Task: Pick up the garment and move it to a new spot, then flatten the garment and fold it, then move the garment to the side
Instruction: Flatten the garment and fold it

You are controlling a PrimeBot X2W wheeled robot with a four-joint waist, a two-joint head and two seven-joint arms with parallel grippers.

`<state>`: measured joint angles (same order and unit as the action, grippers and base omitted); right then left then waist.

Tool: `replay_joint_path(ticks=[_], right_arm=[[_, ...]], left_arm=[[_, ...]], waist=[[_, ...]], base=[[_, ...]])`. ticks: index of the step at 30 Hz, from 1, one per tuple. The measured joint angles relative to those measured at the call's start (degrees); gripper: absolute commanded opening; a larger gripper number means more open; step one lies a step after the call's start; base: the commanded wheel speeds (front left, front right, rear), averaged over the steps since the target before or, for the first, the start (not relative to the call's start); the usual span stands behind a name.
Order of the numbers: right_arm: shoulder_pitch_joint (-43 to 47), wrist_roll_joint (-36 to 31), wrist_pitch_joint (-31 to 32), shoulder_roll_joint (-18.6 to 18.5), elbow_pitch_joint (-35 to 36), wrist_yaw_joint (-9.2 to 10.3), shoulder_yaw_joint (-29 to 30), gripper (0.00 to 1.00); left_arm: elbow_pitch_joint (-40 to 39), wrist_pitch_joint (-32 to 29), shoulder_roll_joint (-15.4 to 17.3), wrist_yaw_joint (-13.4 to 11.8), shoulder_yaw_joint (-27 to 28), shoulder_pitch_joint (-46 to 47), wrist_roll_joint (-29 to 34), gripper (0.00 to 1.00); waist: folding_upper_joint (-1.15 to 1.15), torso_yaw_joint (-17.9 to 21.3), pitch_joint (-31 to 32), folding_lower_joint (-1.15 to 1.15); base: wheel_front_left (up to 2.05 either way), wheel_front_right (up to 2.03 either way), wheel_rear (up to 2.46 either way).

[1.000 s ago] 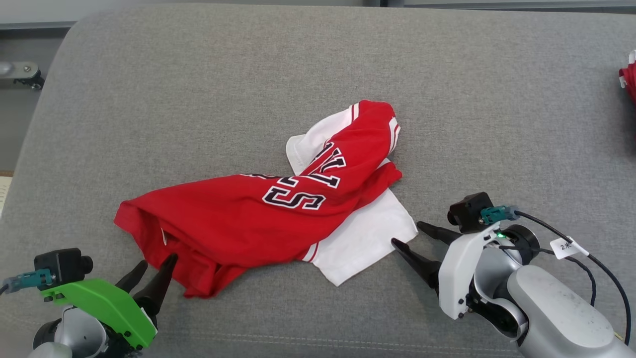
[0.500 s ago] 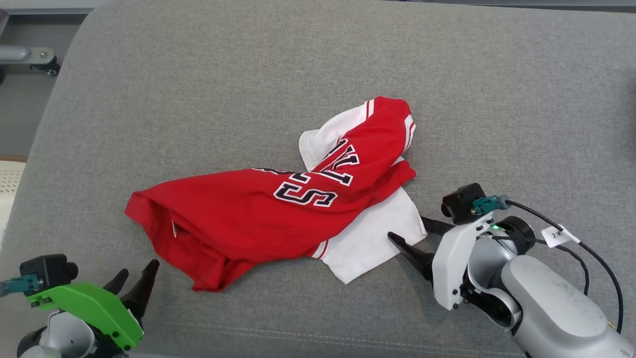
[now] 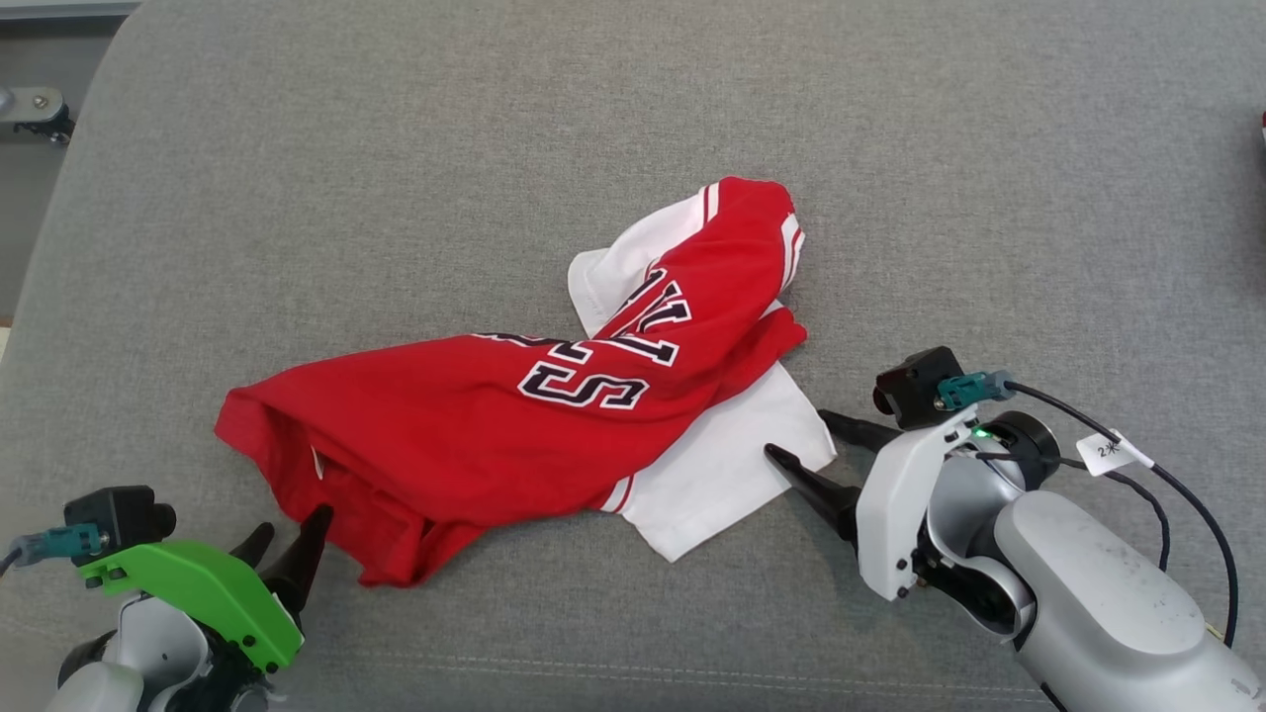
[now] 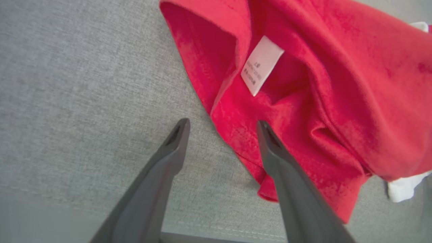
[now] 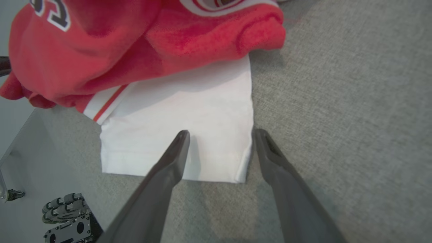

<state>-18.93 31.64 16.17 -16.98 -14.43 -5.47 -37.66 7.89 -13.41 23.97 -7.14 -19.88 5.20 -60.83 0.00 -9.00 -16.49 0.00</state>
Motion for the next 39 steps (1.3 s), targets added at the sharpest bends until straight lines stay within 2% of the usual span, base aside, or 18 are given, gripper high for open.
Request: replay_joint_path(ticks=[11, 14, 16, 18, 19, 20, 21, 22, 24, 25, 26, 28, 29, 34, 39], right_arm=[[-0.61, 0.0, -0.09, 0.13, -0.23, 0.0, 0.22, 1.0], [-0.66, 0.0, -0.37, 0.16, -0.29, 0.01, 0.27, 1.0], [-0.71, 0.0, -0.51, 0.18, -0.36, 0.0, 0.3, 1.0], [-0.86, 0.0, -0.51, 0.18, -0.49, 0.0, 0.31, 1.0], [-0.91, 0.0, -0.52, 0.18, -0.57, 0.0, 0.32, 1.0], [-0.95, 0.0, -0.53, 0.19, -0.65, 0.0, 0.32, 1.0], [-0.96, 0.01, -0.57, 0.19, -0.7, 0.0, 0.32, 1.0], [-0.96, 0.01, -0.57, 0.2, -0.77, 0.0, 0.32, 0.93], [-0.97, 0.01, -0.58, 0.18, -0.94, 0.0, 0.41, 0.49], [-0.98, 0.01, -0.58, 0.16, -1.05, 0.01, 0.45, 0.49], [-0.99, 0.01, -0.59, 0.14, -1.19, 0.01, 0.56, 0.54], [-1.0, 0.01, -0.59, 0.08, -1.3, 0.01, 0.65, 0.89], [-1.01, 0.01, -0.59, -0.02, -1.38, 0.01, 0.69, 0.98], [-0.93, 0.03, -1.02, -0.22, -1.8, 0.01, 0.78, 1.0], [-0.41, 0.12, -1.29, -0.87, -2.31, 0.09, 1.18, 1.0]], left_arm=[[2.45, -0.52, -1.27, 0.0, -0.3, 2.21, 0.01, 1.0], [2.6, -0.67, -1.58, 0.0, -0.54, 2.66, 0.01, 0.8], [2.65, -0.68, -1.82, 0.0, -0.76, 3.1, 0.01, 0.49], [2.63, -0.7, -2.07, 0.01, -0.92, 3.38, 0.0, 0.31], [2.61, -0.75, -2.21, 0.05, -1.01, 3.46, 0.01, 0.11], [2.57, -0.9, -2.3, 0.14, -1.19, 3.51, 0.0, 0.0], [2.46, -1.25, -2.3, 0.42, -1.44, 3.54, 0.0, 0.0], [2.31, -1.27, -2.31, 0.6, -1.64, 3.54, 0.0, 0.0], [1.75, -1.78, -2.22, 0.92, -1.79, 3.55, 0.0, 0.0], [1.18, -2.01, -2.1, 1.19, -1.81, 3.54, -0.05, 0.0], [0.4, -2.22, -1.96, 1.54, -1.67, 3.54, -0.38, 0.0], [-0.41, -2.27, -1.6, 1.7, -1.54, 3.54, -0.56, 0.0], [-1.41, -2.44, -1.0, 2.1, -1.37, 3.54, -0.57, 0.0], [-6.55, -2.97, 2.77, 3.38, 0.38, 3.3, -0.66, 0.0], [-11.55, -3.7, 4.2, 4.6, 1.43, 1.75, -2.55, 0.0]], waist=[[0.0, 0.33, -0.81, 0.0], [0.0, 0.37, -0.95, 0.0], [0.0, 0.38, -1.01, 0.0], [0.0, 0.37, -1.05, 0.0], [0.0, 0.36, -1.05, 0.0], [0.0, 0.34, -1.04, 0.0], [0.0, 0.31, -1.03, 0.0], [0.0, 0.28, -1.01, 0.0], [0.0, 0.18, -0.96, 0.0], [0.0, 0.14, -0.92, 0.0], [0.0, 0.09, -0.87, 0.0], [0.0, 0.03, -0.81, 0.0], [0.0, -0.03, -0.75, -0.01], [0.0, -0.46, -0.25, 0.0], [0.0, -1.47, 0.41, 0.0]], base=[[0.0, 0.0, 0.0], [0.0, 0.0, 0.0], [0.0, 0.0, 0.0], [0.0, 0.0, 0.0], [0.0, 0.0, 0.0], [0.0, 0.0, 0.0], [0.0, 0.0, 0.0], [0.0, 0.0, 0.0], [0.0, 0.0, 0.0], [0.0, 0.0, 0.0], [0.0, 0.0, 0.0], [0.0, 0.0, 0.0], [0.0, 0.0, 0.0], [0.0, 0.0, 0.0], [0.0, 0.0, 0.0]])
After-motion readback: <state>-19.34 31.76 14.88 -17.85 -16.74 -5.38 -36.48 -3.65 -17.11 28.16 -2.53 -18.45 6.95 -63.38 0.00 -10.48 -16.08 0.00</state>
